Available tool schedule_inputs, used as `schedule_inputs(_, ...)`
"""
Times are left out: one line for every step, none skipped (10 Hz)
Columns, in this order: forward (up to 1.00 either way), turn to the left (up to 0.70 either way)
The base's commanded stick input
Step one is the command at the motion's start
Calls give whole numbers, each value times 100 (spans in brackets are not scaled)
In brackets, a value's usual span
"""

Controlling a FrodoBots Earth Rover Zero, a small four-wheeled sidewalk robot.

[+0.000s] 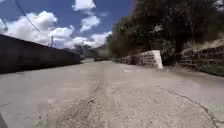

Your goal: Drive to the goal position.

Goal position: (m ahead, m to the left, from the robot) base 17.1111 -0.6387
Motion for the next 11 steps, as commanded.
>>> schedule_inputs(100,-1)
schedule_inputs(100,-1)
schedule_inputs(100,-1)
schedule_inputs(100,-1)
schedule_inputs(100,-1)
schedule_inputs(100,-1)
schedule_inputs(100,-1)
schedule_inputs(100,-1)
schedule_inputs(100,-1)
schedule_inputs(100,-1)
schedule_inputs(100,-1)
